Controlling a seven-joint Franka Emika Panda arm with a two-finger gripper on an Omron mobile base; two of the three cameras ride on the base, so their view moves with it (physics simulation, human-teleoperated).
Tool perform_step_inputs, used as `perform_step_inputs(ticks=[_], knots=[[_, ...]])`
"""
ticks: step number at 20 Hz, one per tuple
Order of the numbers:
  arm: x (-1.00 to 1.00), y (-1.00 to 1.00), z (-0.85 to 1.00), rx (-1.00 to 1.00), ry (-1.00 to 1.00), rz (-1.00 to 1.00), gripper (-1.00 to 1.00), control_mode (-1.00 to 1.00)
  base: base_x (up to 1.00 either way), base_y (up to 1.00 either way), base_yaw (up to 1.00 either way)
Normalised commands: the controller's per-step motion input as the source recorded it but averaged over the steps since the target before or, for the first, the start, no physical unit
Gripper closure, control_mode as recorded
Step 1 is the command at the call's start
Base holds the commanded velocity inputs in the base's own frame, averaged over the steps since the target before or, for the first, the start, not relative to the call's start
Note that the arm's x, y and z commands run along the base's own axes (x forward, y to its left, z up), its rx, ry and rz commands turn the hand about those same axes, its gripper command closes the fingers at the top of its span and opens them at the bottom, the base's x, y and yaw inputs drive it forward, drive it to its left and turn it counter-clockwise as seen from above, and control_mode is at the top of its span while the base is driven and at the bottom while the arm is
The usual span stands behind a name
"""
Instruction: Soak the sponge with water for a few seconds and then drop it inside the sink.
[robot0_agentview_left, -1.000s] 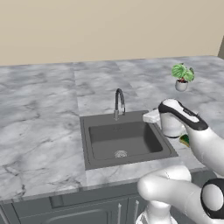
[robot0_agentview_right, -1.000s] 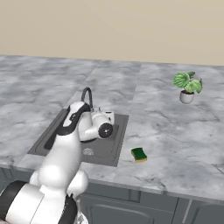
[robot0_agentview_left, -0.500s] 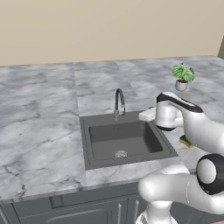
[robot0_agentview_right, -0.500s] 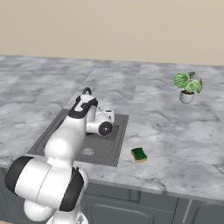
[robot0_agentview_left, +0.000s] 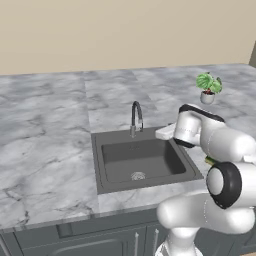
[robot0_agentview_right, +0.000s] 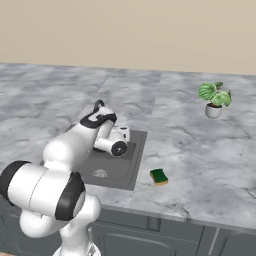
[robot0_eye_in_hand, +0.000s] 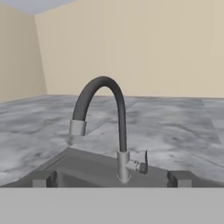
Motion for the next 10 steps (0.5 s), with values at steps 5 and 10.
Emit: perform_step_inputs(ticks=[5,10], knots=[[0.24,0.0,0.0,0.0,0.0,0.0,-1.0,-1.0,0.0,0.0,0.0],[0.17,0.0,0.0,0.0,0.0,0.03,-1.0,-1.0,0.0,0.0,0.0]])
